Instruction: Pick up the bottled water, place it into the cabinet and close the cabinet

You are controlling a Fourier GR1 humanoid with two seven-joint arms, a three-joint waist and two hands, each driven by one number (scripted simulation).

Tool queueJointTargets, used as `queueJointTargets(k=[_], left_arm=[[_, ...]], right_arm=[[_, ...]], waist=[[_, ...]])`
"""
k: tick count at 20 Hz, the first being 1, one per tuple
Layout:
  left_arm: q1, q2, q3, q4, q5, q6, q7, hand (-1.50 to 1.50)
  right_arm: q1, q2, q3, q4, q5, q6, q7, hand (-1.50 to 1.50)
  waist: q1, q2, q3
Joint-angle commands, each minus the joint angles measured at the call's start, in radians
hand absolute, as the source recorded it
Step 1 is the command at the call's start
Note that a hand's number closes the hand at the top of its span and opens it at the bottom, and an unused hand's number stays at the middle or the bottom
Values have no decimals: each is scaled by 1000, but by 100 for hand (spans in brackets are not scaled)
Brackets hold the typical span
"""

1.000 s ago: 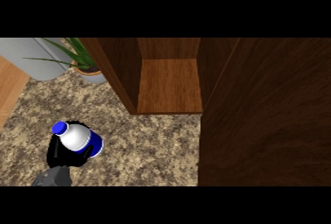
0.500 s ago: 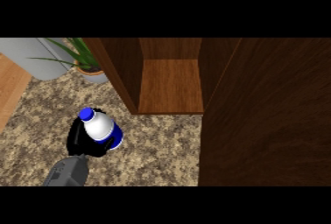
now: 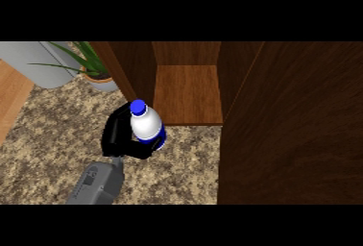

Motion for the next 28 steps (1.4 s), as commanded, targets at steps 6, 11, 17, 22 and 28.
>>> queueJointTargets(k=[6, 11, 17, 22, 28], left_arm=[[-128, -21, -154, -50, 7, 293, 111, 150], [-264, -21, -143, 69, -61, 403, 177, 150], [-421, -21, -145, 285, 5, 470, 146, 150], [-541, -18, -57, 440, 32, 422, 135, 150], [-586, -21, -94, 553, 88, 456, 48, 150]], right_arm=[[13, -3, -18, -172, -136, -46, 89, -150], [16, -15, -50, -138, -159, -25, 68, -150], [6, -17, -19, -149, -164, -12, 62, -150], [45, 1, -14, -151, -142, 6, 41, -150], [55, -59, -72, -156, -240, 4, 63, -150]], waist=[[-8, 4, 0], [-13, 5, 0], [-32, 13, -1], [-46, 14, -1], [-51, 17, -2]])
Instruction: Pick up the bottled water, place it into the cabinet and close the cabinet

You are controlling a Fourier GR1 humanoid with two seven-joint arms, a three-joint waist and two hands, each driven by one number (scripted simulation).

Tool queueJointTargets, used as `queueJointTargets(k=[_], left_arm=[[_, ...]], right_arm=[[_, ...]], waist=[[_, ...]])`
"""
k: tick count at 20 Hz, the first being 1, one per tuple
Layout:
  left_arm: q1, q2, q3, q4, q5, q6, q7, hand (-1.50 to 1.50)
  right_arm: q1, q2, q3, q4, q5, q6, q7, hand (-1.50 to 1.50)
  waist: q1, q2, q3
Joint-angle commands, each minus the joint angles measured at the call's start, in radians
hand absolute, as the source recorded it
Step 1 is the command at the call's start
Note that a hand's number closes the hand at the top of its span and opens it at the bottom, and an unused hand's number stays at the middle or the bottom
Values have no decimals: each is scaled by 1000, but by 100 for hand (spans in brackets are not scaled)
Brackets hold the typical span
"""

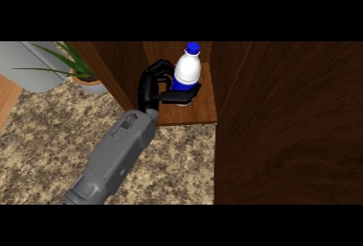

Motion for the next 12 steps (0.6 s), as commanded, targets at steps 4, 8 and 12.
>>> queueJointTargets(k=[4, 8, 12], left_arm=[[-151, 0, 18, 168, 30, 20, -43, 150], [-190, 0, 34, 256, 15, 47, -100, 150], [-227, 0, 29, 345, -3, 55, -142, -150]], right_arm=[[-25, -11, -10, -100, -131, -45, 64, -150], [2, -14, -26, -132, -148, -39, 57, -150], [-2, -31, -20, -128, -148, -28, 61, -150]], waist=[[8, 3, 1], [-3, 5, 0], [-14, 12, 0]])
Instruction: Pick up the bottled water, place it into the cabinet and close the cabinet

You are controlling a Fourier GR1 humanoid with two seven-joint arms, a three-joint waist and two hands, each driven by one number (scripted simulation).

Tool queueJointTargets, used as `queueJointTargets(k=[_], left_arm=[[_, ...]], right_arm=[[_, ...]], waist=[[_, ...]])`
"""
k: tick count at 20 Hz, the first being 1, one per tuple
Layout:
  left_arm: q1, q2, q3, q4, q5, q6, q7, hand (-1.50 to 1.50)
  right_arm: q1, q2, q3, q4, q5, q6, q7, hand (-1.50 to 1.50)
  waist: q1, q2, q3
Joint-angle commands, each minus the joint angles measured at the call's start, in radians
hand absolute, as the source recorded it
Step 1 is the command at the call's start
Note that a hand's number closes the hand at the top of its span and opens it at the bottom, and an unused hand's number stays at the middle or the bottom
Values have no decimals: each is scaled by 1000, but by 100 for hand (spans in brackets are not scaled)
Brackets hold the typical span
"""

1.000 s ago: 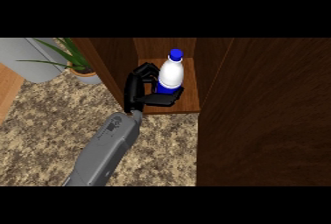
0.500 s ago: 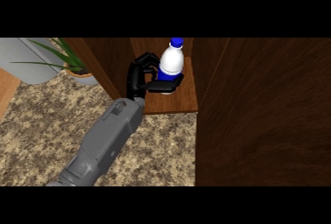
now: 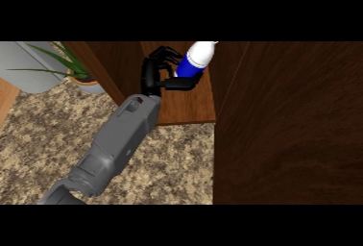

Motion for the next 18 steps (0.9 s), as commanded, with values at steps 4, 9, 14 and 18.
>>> queueJointTargets(k=[4, 9, 14, 18], left_arm=[[-123, 3, 18, 169, -39, 7, -7, -150], [-139, 33, 45, 232, -37, -29, -26, -150], [-134, 28, 58, 231, -37, -57, -95, -150], [-144, 0, 99, 191, 9, -85, -157, -150]], right_arm=[[-27, 6, 32, -99, -69, -36, 50, -150], [-4, 2, 8, -72, -80, -3, 22, -150], [33, 15, 25, -144, -73, -22, 39, -150], [2, -1, 10, -104, -57, -5, 30, -150]], waist=[[-4, 7, 0], [-15, 9, 0], [-15, 6, -1], [-16, 3, -1]])
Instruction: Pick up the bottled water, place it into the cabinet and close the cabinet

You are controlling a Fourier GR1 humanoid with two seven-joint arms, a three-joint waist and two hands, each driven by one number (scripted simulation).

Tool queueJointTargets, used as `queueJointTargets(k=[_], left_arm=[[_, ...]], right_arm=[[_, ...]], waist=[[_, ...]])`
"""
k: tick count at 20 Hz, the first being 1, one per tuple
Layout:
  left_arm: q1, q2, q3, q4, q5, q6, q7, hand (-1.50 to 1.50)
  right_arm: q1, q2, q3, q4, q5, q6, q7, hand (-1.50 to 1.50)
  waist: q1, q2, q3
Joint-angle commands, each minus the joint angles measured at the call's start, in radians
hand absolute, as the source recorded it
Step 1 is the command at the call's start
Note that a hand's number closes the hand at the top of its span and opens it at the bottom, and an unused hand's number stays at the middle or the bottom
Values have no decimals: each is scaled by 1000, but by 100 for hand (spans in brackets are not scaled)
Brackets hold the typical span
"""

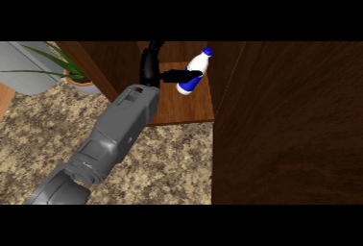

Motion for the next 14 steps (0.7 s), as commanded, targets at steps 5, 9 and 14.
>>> queueJointTargets(k=[5, 9, 14], left_arm=[[-7, -6, 32, -28, 29, -100, -122, -150], [-4, -6, 19, -50, 64, -101, -127, -150], [56, -6, -35, -144, 112, -118, -109, -150]], right_arm=[[26, 27, 7, -157, -24, -60, 51, -150], [-3, -5, -9, -137, -46, -77, 93, -150], [42, 27, 10, -211, -38, -101, 118, -150]], waist=[[4, -6, 0], [13, -11, 1], [32, -26, 1]])
